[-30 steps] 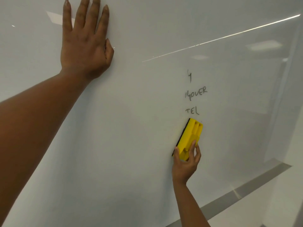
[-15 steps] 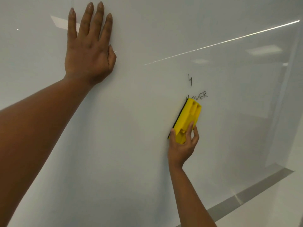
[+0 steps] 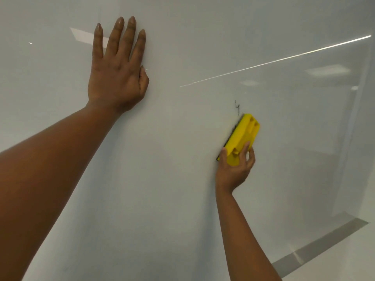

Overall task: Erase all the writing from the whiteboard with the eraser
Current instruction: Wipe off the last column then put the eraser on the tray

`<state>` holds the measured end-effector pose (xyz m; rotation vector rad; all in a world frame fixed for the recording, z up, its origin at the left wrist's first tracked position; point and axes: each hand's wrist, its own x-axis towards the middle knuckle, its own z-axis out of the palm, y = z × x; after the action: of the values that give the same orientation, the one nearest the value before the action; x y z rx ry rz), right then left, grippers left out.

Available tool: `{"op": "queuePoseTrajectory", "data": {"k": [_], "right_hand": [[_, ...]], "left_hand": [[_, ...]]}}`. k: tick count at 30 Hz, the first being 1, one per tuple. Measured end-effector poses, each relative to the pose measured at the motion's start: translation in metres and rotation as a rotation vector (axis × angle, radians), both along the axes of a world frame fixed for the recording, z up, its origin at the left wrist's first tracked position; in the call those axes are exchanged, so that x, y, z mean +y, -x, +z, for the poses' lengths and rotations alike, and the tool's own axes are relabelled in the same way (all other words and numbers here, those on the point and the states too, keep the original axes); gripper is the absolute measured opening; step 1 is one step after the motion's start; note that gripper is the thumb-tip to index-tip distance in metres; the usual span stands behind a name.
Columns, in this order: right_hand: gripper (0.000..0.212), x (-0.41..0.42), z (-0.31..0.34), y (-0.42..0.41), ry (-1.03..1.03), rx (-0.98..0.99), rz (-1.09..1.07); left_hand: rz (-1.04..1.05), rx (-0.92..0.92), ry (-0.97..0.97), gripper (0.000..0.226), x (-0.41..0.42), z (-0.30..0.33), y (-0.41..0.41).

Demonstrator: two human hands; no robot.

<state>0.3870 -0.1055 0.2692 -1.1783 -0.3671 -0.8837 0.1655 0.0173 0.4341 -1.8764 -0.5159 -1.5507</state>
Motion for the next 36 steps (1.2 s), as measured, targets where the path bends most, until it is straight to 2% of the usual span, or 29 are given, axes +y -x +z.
{"op": "queuePoseTrajectory", "data": {"k": [3,7,11,17,21,25,27,30,32,34,36], "right_hand": [[0.066,0.005,0.000,0.020,0.093,-0.155,-0.007],[0.063,-0.005,-0.018,0.011,0.188,-0.234,-0.033],[0.065,-0.017,-0.018,-0.015,0.159,-0.157,-0.060],[0.066,-0.025,0.035,-0.048,0.000,0.237,-0.031],[0.068,-0.012,0.053,-0.024,0.019,0.054,-0.063],[0.068,-0.013,0.032,-0.018,0.122,-0.117,-0.072],[0.067,-0.022,0.025,-0.030,0.139,-0.096,-0.078],[0.067,-0.028,0.038,-0.045,0.067,0.129,-0.054],[0.067,-0.024,0.055,-0.044,0.026,0.210,-0.030],[0.068,-0.017,0.069,-0.033,0.014,0.156,-0.028],[0.068,-0.009,0.076,-0.017,0.037,0.021,-0.041]], "left_hand": [[0.006,0.002,0.003,0.061,0.001,0.001,0.000],[0.003,0.003,0.007,0.061,0.001,0.000,0.000],[-0.002,-0.001,0.009,0.061,0.001,0.001,0.001],[-0.004,-0.015,-0.007,0.060,0.001,0.000,-0.001],[0.014,-0.015,-0.003,0.060,0.001,0.000,-0.001],[0.010,-0.014,0.004,0.061,0.002,0.000,-0.001],[0.011,-0.013,0.003,0.061,0.002,0.000,0.000],[0.011,-0.016,-0.004,0.061,0.001,0.000,-0.001],[0.011,-0.015,-0.004,0.061,0.001,0.000,-0.001],[0.015,-0.020,-0.005,0.061,0.001,0.000,-0.002],[0.018,-0.023,-0.006,0.061,0.002,0.000,-0.001]]}}
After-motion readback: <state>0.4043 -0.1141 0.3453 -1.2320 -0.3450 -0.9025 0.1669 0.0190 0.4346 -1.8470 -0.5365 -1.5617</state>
